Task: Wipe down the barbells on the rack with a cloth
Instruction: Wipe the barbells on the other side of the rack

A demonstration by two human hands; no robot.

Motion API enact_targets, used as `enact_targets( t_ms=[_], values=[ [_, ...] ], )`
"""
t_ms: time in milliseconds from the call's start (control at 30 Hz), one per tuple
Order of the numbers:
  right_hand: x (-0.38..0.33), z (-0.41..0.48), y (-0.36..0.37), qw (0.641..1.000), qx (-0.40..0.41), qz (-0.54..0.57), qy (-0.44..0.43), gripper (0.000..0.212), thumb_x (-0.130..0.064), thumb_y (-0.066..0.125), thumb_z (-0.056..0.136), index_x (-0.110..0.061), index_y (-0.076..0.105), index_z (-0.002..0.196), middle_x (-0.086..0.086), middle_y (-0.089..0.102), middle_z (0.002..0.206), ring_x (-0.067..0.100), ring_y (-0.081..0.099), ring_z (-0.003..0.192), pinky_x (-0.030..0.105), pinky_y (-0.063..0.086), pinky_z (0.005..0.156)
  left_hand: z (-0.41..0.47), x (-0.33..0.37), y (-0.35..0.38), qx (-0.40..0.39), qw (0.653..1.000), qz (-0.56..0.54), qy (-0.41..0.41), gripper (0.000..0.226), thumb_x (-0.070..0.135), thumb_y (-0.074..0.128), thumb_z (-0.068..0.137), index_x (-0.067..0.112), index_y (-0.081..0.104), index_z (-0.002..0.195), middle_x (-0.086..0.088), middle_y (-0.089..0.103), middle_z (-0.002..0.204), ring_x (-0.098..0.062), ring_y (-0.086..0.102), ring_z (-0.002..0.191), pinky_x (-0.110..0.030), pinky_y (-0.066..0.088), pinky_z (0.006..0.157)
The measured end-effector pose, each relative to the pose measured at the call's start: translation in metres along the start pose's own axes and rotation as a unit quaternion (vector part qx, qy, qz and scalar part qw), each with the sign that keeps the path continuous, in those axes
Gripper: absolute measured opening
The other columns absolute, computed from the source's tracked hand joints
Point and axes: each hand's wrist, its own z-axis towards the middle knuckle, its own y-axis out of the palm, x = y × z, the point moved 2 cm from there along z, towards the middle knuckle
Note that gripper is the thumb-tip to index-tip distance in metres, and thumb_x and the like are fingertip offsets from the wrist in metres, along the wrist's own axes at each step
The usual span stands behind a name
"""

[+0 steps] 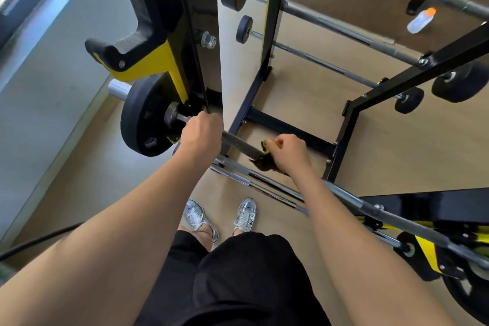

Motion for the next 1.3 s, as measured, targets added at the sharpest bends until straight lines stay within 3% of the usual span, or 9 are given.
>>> enact_targets(
  t_ms=[167,333,467,533,667,833,1000,1133,1300],
  values=[
    [0.0,-0.026,0.004,0.99,-0.095,0.019,-0.104,0.025,-0.051,0.049,0.104,-0.03,0.062,0.112,-0.006,0.068,0.091,0.015,0.065,0.082,0.032,0.051,0.067,0.002,0.005,0.003,-0.003,0.999,0.031,0.007,0.029,-0.005,0.067,0.091,0.0,0.066,0.119,-0.009,0.047,0.077,-0.03,0.053,0.084,-0.037,0.047,0.067],
    [-0.055,-0.012,0.0,0.955,0.016,0.285,-0.078,0.022,-0.035,0.047,0.109,-0.017,0.05,0.122,0.003,0.066,0.101,0.016,0.064,0.086,0.039,0.054,0.074,0.002,0.003,0.003,-0.011,1.0,0.007,0.003,0.026,-0.001,0.069,0.089,0.005,0.06,0.113,-0.012,0.057,0.088,-0.029,0.056,0.079,-0.037,0.048,0.064],
    [-0.072,-0.002,0.001,0.951,0.085,0.289,-0.067,0.03,-0.041,0.061,0.102,-0.017,0.072,0.116,-0.002,0.073,0.101,0.013,0.068,0.095,0.028,0.058,0.078,0.011,-0.007,0.006,-0.055,0.992,-0.104,0.055,0.082,0.048,0.093,0.064,0.028,0.043,0.125,0.001,0.065,0.095,-0.023,0.065,0.078,-0.04,0.062,0.067],
    [-0.07,-0.004,0.001,0.951,0.087,0.294,-0.042,0.035,-0.048,0.067,0.098,-0.018,0.068,0.116,-0.002,0.071,0.103,0.013,0.068,0.095,0.028,0.058,0.078,0.011,-0.006,0.006,-0.088,0.983,-0.135,0.087,0.079,0.067,0.088,0.061,0.035,0.05,0.123,0.009,0.065,0.096,-0.014,0.066,0.081,-0.033,0.061,0.071],
    [-0.066,-0.015,-0.008,0.953,0.044,0.288,-0.078,0.034,-0.053,0.062,0.1,-0.021,0.071,0.101,-0.003,0.074,0.091,0.013,0.07,0.086,0.025,0.056,0.069,0.005,0.001,0.003,-0.061,0.972,-0.196,0.109,0.015,0.043,0.062,0.102,0.029,0.065,0.104,0.004,0.069,0.09,-0.011,0.064,0.076,-0.024,0.049,0.065],
    [-0.043,-0.025,-0.016,0.93,-0.08,0.346,-0.091,0.019,-0.031,0.071,0.099,-0.031,0.077,0.116,-0.01,0.079,0.101,0.012,0.074,0.101,0.037,0.063,0.089,0.001,-0.007,-0.002,0.012,0.959,-0.278,0.048,0.018,0.029,0.067,0.1,0.017,0.077,0.091,-0.001,0.07,0.08,-0.017,0.064,0.076,-0.024,0.044,0.059],
    [-0.016,-0.026,-0.019,0.916,-0.005,0.398,0.045,0.021,-0.03,0.061,0.1,-0.024,0.081,0.095,0.002,0.078,0.09,0.028,0.074,0.095,0.046,0.065,0.08,-0.003,-0.017,-0.004,0.074,0.939,-0.332,-0.043,0.027,0.031,0.07,0.088,0.01,0.071,0.072,0.0,0.065,0.063,-0.017,0.059,0.062,-0.025,0.042,0.054],
    [0.0,-0.025,-0.015,0.926,0.1,0.354,0.09,0.015,-0.029,0.06,0.102,-0.018,0.068,0.107,0.002,0.071,0.102,0.022,0.068,0.095,0.04,0.06,0.081,0.0,-0.027,0.003,0.062,0.892,-0.439,-0.092,0.027,0.034,0.067,0.08,0.008,0.064,0.085,0.0,0.058,0.069,-0.017,0.057,0.068,-0.032,0.049,0.062],
    [-0.018,-0.025,-0.007,0.942,0.167,0.29,0.036,0.015,-0.018,0.06,0.1,-0.017,0.061,0.115,0.001,0.067,0.099,0.017,0.064,0.092,0.025,0.049,0.076,0.007,-0.036,0.018,0.062,0.946,-0.315,-0.048,0.022,0.014,0.066,0.088,0.023,0.065,0.108,0.001,0.066,0.1,-0.02,0.063,0.095,-0.032,0.056,0.075]
  ],
)
